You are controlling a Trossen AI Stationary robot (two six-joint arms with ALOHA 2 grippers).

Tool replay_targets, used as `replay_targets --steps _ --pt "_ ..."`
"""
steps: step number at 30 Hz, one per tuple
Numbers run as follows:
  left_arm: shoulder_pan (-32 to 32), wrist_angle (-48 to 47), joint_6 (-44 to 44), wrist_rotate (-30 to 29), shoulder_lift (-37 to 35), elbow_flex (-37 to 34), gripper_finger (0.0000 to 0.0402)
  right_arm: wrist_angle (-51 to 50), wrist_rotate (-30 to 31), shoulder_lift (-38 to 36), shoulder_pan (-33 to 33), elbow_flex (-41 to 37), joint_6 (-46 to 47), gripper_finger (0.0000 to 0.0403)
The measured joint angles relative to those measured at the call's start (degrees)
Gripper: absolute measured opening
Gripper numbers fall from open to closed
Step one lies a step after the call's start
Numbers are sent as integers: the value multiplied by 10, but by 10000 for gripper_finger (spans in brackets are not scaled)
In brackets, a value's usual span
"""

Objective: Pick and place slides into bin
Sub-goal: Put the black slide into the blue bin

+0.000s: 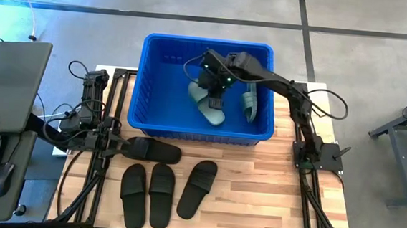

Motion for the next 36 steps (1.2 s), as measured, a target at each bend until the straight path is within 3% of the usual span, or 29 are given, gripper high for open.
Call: replay_targets --steps 5,12,16,23,26,31,36 --pt "0 1 -77 0 0 0 115 35 25 -14 42 1 -15 81" --pt "0 -37 -287 -15 0 0 115 46 84 -19 89 0 2 85" --pt "0 -127 -456 -62 0 0 115 45 116 -19 113 0 17 85" --pt "0 -313 -726 -67 0 0 115 28 230 -19 156 0 68 85" --pt "0 -310 -744 -68 3 0 115 16 263 -19 173 0 82 85" --pt "0 -310 -809 -65 3 0 115 9 269 -19 199 0 82 85" --pt "0 -254 -807 -18 3 1 115 10 268 -19 216 0 110 85"
